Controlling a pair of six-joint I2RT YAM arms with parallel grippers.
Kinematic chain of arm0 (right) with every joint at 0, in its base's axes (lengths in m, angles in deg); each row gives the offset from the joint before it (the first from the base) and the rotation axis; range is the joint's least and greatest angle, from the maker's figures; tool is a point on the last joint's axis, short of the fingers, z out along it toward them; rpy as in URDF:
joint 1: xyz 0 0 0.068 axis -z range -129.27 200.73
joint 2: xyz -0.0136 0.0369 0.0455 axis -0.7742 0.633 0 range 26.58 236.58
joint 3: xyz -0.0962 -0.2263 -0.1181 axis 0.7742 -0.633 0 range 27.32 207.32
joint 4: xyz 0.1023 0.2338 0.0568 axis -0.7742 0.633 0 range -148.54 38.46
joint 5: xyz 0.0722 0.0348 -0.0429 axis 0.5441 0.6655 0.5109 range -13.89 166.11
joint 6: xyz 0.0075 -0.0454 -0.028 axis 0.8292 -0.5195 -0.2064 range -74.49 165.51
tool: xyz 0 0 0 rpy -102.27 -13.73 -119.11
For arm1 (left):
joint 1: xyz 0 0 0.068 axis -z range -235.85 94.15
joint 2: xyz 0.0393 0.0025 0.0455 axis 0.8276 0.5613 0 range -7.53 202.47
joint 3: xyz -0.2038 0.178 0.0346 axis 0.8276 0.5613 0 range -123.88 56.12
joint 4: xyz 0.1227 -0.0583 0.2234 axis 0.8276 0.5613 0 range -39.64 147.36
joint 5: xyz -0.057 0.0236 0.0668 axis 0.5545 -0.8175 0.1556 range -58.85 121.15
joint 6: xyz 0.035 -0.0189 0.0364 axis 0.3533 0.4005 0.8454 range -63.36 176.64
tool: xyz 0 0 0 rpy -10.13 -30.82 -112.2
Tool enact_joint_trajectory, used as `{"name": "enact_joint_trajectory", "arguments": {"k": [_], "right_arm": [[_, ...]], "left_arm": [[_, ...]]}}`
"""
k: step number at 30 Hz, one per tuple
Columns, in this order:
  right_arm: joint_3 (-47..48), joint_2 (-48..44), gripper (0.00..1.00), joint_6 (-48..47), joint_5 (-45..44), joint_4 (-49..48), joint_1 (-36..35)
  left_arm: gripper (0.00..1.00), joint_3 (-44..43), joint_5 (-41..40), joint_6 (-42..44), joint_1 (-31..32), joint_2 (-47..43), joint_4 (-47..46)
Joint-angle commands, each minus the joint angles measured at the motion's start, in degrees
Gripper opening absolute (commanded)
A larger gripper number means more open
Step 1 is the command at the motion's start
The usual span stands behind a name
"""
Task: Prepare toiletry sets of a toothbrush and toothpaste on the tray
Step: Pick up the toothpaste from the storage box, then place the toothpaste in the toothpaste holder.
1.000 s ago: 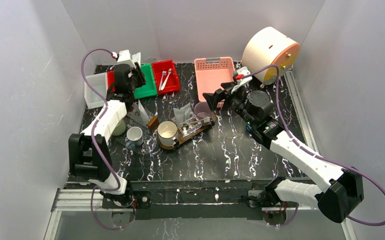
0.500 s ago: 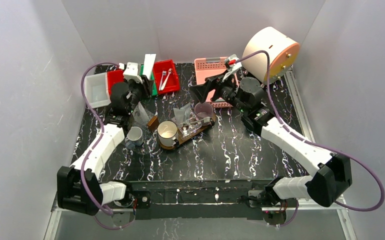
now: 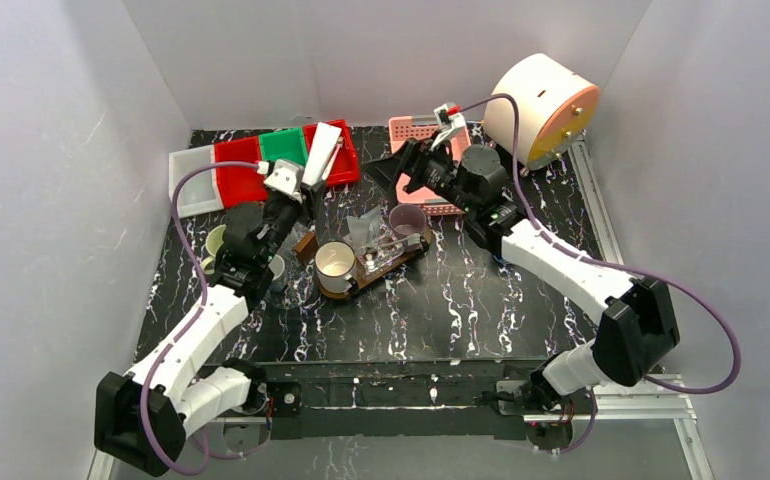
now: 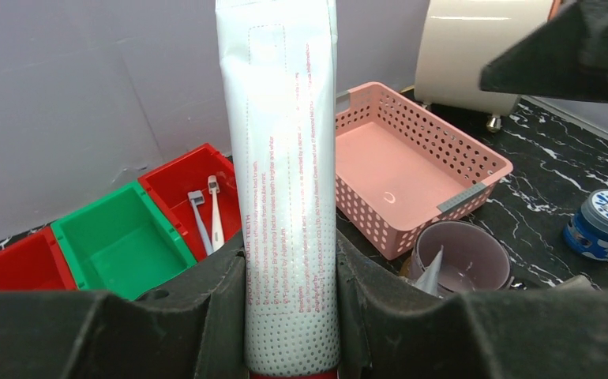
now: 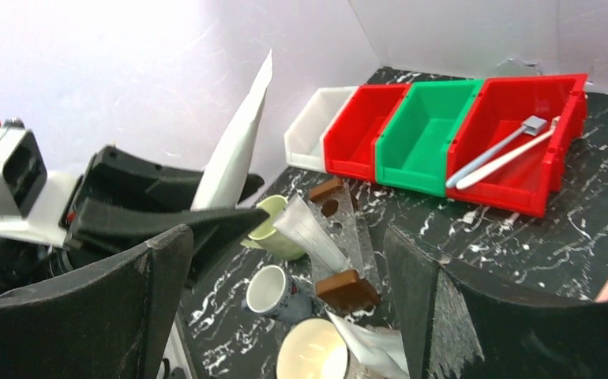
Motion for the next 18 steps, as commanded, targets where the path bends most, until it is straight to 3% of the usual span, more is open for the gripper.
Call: {"name": "enact_joint_trajectory", "arguments": {"k": [1,18], "right_arm": [[4.0,1.9,0.98,6.3,0.7,-8.1,-1.0],[7.2,11.1,0.84,12.2,-2.0,-16.3,-6.2]], "left_arm": [[0.0,0.7,1.1,2.4,1.8,-2.3,-5.5],[0.0,2.7,3.9,-0.4,4.6,-1.9,-9.4]]}}
